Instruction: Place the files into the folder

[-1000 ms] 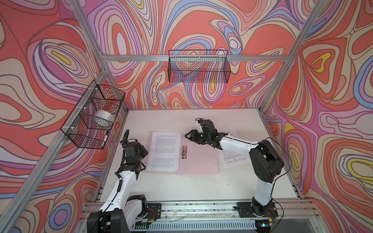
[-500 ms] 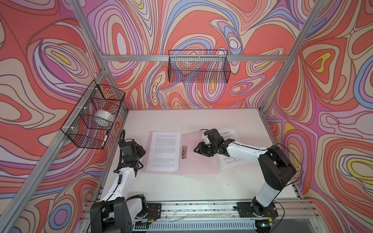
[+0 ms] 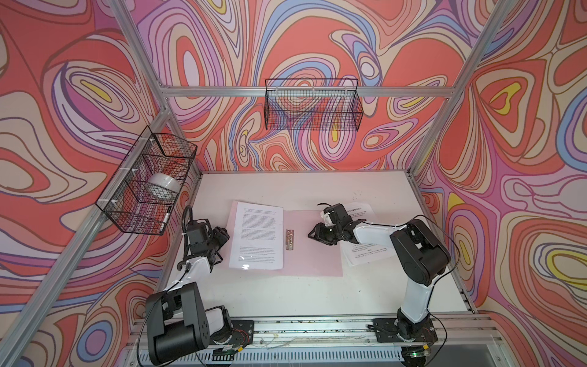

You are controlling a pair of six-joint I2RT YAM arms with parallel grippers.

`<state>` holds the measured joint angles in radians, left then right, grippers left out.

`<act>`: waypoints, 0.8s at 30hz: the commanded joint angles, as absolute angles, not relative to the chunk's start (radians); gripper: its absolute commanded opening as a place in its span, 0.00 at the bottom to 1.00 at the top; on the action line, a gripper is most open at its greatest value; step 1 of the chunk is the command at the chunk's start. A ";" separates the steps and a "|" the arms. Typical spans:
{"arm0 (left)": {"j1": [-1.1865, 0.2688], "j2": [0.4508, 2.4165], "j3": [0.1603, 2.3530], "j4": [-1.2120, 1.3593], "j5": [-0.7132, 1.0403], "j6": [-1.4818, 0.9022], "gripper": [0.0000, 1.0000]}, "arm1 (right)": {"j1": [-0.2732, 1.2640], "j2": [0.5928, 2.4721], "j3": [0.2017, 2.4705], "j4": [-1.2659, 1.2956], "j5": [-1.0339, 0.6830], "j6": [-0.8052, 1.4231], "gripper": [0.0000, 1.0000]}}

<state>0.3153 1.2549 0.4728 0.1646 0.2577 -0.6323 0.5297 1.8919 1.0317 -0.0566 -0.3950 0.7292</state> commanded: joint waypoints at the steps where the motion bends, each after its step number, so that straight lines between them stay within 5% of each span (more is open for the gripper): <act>1: 0.347 1.286 0.440 0.288 0.380 -0.653 0.58 | 0.518 1.968 1.003 -0.138 -0.352 0.694 0.46; 14: 0.417 1.424 0.425 0.499 0.625 -0.707 0.57 | 0.502 2.001 0.995 -0.087 -0.421 0.684 0.46; 24: 0.426 1.498 0.431 0.601 0.728 -0.747 0.44 | 0.502 2.007 1.013 -0.091 -0.429 0.680 0.44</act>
